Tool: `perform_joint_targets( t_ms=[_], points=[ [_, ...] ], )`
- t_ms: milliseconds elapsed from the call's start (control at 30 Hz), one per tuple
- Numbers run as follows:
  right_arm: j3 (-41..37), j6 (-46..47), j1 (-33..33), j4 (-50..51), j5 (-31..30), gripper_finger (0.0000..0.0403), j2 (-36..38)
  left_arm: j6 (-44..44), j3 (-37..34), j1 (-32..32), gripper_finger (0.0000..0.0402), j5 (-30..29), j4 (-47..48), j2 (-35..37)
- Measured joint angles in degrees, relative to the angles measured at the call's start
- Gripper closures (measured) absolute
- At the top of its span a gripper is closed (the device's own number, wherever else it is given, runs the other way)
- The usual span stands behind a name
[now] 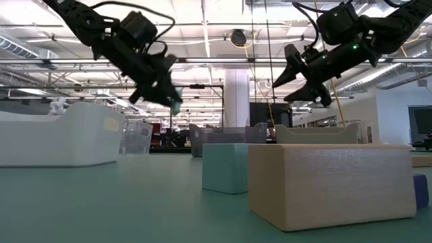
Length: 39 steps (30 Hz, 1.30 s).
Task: Sort & place blocks by color
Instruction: Put the bottom left blue block into the transparent bin
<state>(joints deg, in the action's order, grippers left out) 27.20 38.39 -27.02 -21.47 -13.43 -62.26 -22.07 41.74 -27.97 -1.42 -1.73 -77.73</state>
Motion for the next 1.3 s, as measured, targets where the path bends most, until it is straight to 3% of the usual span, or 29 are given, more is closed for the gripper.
perform_joint_targets(
  t_ms=[167, 433, 633, 867, 1167, 1300],
  points=[
    [0.00, -0.61, 0.00, 0.54, 0.00, 0.0149, 0.00, -5.39, -0.02, -2.30, 0.0275, -2.90, 6.25, 0.83],
    [0.00, -2.86, -0.01, 3.80, -0.08, 0.0149, 0.00, -9.98, 0.00, -2.95, 0.0275, -5.26, 7.95, 6.85],
    [0.00, -3.51, -0.01, 5.79, -1.80, 0.0149, 0.00, -12.66, 0.00, -5.20, 0.0275, -14.22, 24.11, 12.73],
    [0.00, -3.52, -0.74, 5.77, -1.77, 0.0149, 0.00, -21.16, -0.02, -7.40, 0.0275, -16.37, 44.83, 12.39],
    [0.00, -4.84, -1.12, 5.62, -1.74, 0.0149, 0.00, -21.39, -0.81, -7.41, 0.0273, -19.68, 41.40, 9.27],
    [0.00, -4.66, -1.12, 5.60, -1.72, 0.0149, 0.00, -21.87, -0.81, -7.43, 0.0210, -19.70, 41.55, 9.34]
  ],
)
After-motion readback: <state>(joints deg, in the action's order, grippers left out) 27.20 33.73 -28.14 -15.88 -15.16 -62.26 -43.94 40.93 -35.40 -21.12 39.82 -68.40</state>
